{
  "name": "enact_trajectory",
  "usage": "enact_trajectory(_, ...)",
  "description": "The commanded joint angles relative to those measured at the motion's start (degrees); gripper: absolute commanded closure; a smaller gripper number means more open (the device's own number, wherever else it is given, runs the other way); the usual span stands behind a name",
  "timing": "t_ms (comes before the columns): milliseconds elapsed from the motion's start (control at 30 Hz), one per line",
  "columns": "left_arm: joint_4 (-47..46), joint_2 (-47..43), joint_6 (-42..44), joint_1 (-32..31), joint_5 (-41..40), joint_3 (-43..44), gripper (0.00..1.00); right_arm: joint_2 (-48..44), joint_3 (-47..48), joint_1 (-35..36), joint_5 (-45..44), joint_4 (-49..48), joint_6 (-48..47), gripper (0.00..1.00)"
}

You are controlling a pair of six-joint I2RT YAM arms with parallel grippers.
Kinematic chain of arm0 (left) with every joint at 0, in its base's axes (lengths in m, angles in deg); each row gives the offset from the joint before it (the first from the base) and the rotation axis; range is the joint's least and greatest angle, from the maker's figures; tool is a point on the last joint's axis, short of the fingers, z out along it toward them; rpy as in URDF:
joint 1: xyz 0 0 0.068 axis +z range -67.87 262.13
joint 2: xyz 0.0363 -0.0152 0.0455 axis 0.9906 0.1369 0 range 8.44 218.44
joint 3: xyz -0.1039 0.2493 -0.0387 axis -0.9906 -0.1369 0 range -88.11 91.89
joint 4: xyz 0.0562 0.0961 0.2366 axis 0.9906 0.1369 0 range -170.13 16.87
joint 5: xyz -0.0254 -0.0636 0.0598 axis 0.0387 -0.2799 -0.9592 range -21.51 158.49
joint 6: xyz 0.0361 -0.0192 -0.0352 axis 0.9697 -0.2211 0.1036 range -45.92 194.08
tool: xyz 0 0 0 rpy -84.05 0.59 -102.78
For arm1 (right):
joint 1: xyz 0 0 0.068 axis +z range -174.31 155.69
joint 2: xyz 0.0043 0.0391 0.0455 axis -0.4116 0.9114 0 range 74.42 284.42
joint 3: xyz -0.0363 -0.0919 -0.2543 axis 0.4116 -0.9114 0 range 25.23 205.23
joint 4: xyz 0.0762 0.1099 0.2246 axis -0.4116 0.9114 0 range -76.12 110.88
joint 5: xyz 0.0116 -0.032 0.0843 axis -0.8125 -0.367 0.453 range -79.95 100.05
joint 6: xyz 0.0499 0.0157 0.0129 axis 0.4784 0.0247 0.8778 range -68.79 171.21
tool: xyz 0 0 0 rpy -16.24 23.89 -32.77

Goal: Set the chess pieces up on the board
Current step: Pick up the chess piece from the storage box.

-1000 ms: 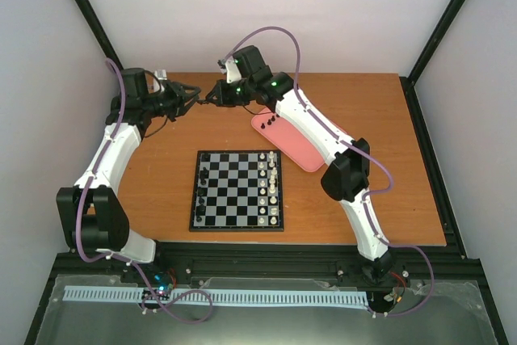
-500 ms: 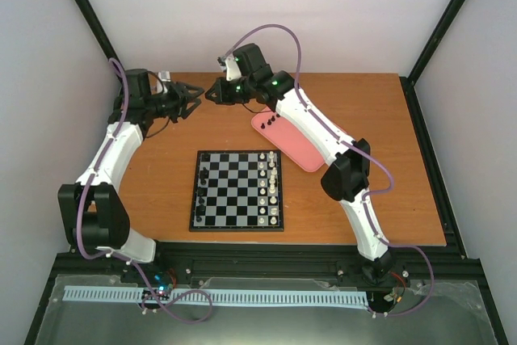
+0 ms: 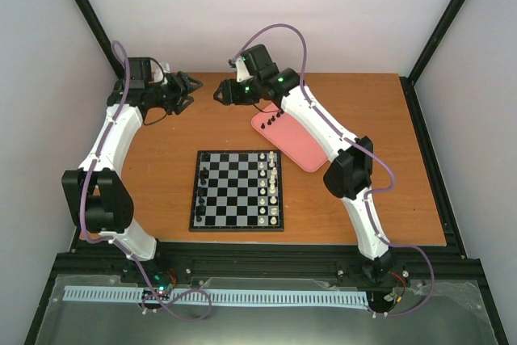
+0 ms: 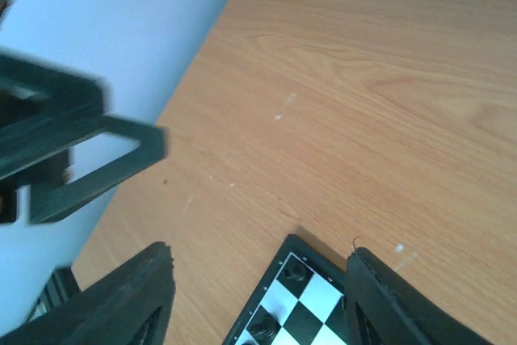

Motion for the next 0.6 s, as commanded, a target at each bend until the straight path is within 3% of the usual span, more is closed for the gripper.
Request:
enact_trajectory(0, 7.3, 1.1, 5.9, -0.1, -4.0, 3.9, 0.33, -3.3, -1.0, -2.1, -6.7, 4.0, -4.6, 0.23)
enact_trajectory(67, 8.2, 1.2, 6.7, -0.1, -4.7, 4.3, 0.29, -3.9, -1.0, -3.0, -10.3, 5.4, -6.4, 0.03)
enact_trajectory(133, 8.8, 0.9, 7.3, -0.1, -5.3, 4.2, 0.27, -4.2, -1.3, -4.3, -11.7, 6.2, -7.7, 0.0)
enact_trajectory(333, 15.4, 0.9, 12.9, -0.1, -11.0, 7.4, 0.01, -1.2, -2.5, -10.0, -17.1, 9.8, -8.5, 0.0)
enact_trajectory(433, 17.7, 1.0, 15.0, 0.0, -14.0, 8.4, 0.0, 2.6, -0.9, -11.9, -19.9, 12.4, -9.5, 0.0)
enact_trajectory(567, 18.9, 1.9, 16.4, -0.1, -15.7, 8.8, 0.0, 7.3, 0.5, -13.8, -23.1, 13.1, -9.5, 0.19)
